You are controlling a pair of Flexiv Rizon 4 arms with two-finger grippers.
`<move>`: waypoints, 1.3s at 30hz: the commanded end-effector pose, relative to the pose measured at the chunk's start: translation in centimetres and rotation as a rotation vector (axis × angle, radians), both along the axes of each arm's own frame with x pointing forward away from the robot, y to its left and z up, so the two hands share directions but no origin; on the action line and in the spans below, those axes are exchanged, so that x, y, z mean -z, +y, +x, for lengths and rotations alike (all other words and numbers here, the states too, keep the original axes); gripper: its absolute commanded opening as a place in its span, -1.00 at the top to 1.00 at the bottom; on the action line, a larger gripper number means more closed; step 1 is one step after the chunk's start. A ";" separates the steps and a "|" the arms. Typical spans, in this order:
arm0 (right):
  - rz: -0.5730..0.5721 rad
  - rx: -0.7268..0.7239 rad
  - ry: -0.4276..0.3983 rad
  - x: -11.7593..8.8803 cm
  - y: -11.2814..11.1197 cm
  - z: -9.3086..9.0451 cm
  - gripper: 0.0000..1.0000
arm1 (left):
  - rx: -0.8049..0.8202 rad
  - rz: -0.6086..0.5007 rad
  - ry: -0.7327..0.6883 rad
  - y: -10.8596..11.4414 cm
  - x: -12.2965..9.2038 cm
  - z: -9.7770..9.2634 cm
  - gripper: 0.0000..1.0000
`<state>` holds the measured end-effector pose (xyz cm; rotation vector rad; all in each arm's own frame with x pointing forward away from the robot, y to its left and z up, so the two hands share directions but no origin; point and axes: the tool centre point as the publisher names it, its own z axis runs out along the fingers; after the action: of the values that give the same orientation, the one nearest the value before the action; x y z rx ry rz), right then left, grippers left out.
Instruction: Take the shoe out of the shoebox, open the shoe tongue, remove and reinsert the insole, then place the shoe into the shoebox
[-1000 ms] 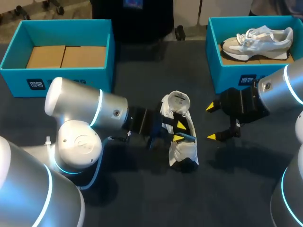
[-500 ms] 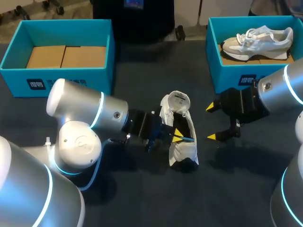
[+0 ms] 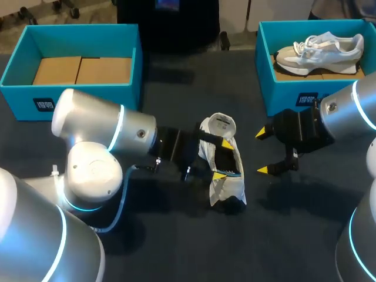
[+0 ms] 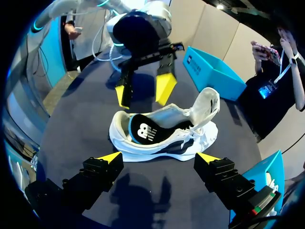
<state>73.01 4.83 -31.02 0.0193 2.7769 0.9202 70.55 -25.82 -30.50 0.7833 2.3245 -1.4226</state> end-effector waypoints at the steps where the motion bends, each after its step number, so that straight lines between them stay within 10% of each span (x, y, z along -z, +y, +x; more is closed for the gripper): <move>1: -0.001 0.002 -0.003 0.0 0.1 -0.1 -1.00 | 0.028 0.038 0.005 1.4 -1.5 0.2 -0.62; 14: -0.001 0.002 -0.003 0.0 0.1 -0.1 -1.00 | 0.188 0.194 -0.051 3.4 -5.1 1.2 -1.00; 30: -0.001 0.002 -0.003 0.0 0.1 -0.1 -1.00 | 0.451 0.387 -0.070 4.5 -7.3 3.1 -1.00; 39: -0.078 0.028 0.007 -1.7 -3.5 -0.3 -1.00 | 0.584 0.476 -0.111 5.0 -7.9 3.4 -1.00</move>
<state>73.53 2.54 -30.86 0.0452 2.7915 0.8419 73.66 -20.57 -23.00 1.5954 2.3816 -1.0534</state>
